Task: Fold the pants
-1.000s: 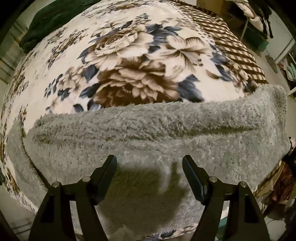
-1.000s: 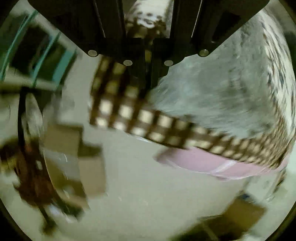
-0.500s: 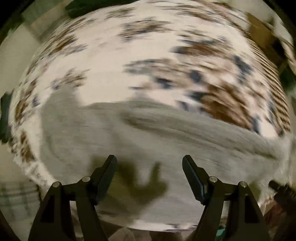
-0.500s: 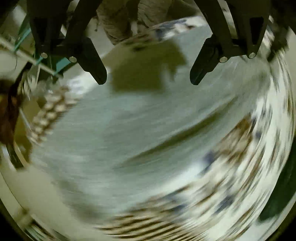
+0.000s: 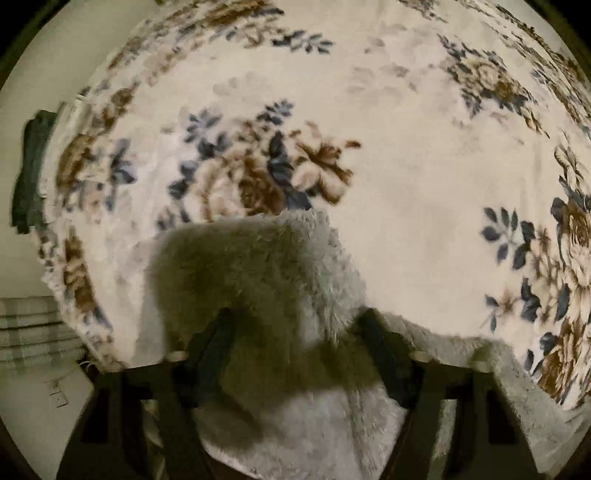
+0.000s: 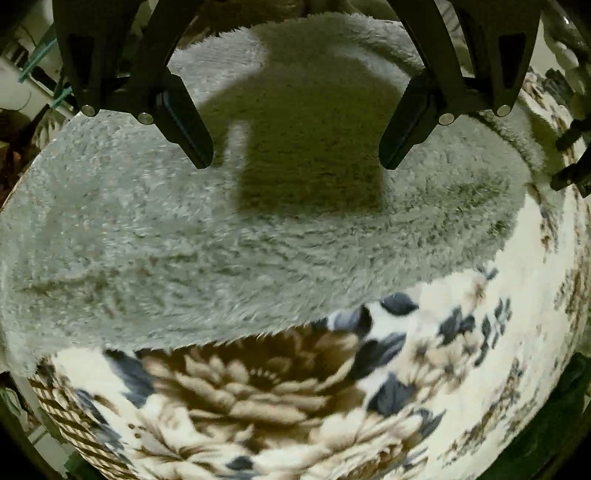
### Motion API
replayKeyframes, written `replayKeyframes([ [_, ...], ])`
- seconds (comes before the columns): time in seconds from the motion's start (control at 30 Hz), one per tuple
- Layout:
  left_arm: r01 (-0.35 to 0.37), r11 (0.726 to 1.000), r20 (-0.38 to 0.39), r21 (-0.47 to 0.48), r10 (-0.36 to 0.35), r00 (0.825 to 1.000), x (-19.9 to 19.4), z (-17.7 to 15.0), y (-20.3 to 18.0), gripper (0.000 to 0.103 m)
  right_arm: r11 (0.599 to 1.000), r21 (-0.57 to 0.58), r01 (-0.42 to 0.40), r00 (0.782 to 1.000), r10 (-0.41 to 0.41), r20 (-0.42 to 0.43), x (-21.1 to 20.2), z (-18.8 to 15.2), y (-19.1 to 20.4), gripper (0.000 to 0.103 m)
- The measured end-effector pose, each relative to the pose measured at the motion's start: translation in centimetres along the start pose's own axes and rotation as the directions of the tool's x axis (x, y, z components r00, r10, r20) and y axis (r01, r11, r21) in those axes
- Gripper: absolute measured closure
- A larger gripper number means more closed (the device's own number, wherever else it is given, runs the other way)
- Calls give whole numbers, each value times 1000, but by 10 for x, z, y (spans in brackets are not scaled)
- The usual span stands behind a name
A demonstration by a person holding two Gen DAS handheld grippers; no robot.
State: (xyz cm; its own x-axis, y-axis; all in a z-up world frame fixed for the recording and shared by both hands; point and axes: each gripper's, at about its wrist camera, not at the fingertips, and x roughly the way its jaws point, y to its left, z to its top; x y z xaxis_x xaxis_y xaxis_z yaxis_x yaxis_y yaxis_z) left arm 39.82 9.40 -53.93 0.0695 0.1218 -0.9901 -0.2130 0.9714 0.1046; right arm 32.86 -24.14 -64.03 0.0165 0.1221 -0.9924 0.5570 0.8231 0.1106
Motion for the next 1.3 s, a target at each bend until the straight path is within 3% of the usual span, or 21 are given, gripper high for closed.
replayKeyframes([
  [0.03, 40, 999, -11, -5, -40, 999, 4, -1, 6, 92, 1000, -1, 7, 1000, -7, -3, 1, -2, 3, 10],
  [0.07, 89, 996, -6, -27, -89, 996, 2, -4, 16, 97, 1000, -5, 16, 1000, -16, -5, 2, -4, 5, 10],
  [0.13, 186, 980, 84, -70, -180, 980, -18, -19, 45, 97, 999, -17, 31, 1000, -31, -7, 0, -9, 10, 10],
  [0.23, 253, 960, 142, -123, -235, 961, -43, -53, 94, 98, 999, -27, 35, 999, -36, -16, 1, -18, 21, 10],
  [0.33, 259, 944, 119, -203, -239, 964, -46, -92, 143, 98, 999, -39, 36, 999, -37, -24, 0, -33, 28, 10],
  [0.5, 185, 923, 45, -338, -181, 983, -16, -138, 208, 98, 997, -73, 36, 998, -39, -41, -3, -57, 47, 10],
  [0.6, 229, 868, 43, -440, -234, 971, -3, -157, 240, 96, 996, -91, 25, 998, -30, -54, 1, -72, 61, 10],
  [0.63, 267, 839, 61, -475, -272, 960, -2, -162, 248, 96, 996, -89, 13, 998, -18, -58, 1, -78, 63, 10],
  [0.77, 347, 792, 111, -503, -339, 934, -3, -158, 238, 71, 999, -16, -48, 995, 46, -85, -4, -109, 53, 10],
  [0.87, 379, 799, 129, -468, -362, 923, 0, -146, 217, 69, 990, 102, -96, 985, 109, -134, -1, -137, 29, 10],
  [1.0, 352, 826, 89, -441, -350, 933, 16, -131, 199, 69, 961, 255, -111, 966, 164, -199, 21, -174, -10, 10],
  [1.1, 332, 835, 58, -439, -343, 938, 37, -126, 196, 71, 947, 305, -100, 957, 176, -230, 44, -189, -25, 10],
  [1.13, 338, 833, 66, -439, -345, 936, 41, -125, 196, 72, 938, 327, -110, 956, 191, -225, 50, -196, -29, 14],
  [1.17, 342, 831, 76, -438, -345, 935, 42, -125, 197, 89, 931, 344, -119, 955, 201, -216, 53, -198, -31, 21],
  [1.23, 358, 832, 123, -425, -338, 933, 32, -129, 202, 96, 926, 355, -129, 958, 209, -195, 53, -201, -36, 78],
  [1.27, 356, 840, 146, -410, -325, 935, 25, -132, 202, 98, 935, 335, -118, 966, 186, -180, 52, -203, -34, 91],
  [1.3, 354, 847, 164, -396, -314, 935, 18, -134, 204, 98, 951, 296, -90, 978, 140, -152, 46, -203, -29, 96],
])
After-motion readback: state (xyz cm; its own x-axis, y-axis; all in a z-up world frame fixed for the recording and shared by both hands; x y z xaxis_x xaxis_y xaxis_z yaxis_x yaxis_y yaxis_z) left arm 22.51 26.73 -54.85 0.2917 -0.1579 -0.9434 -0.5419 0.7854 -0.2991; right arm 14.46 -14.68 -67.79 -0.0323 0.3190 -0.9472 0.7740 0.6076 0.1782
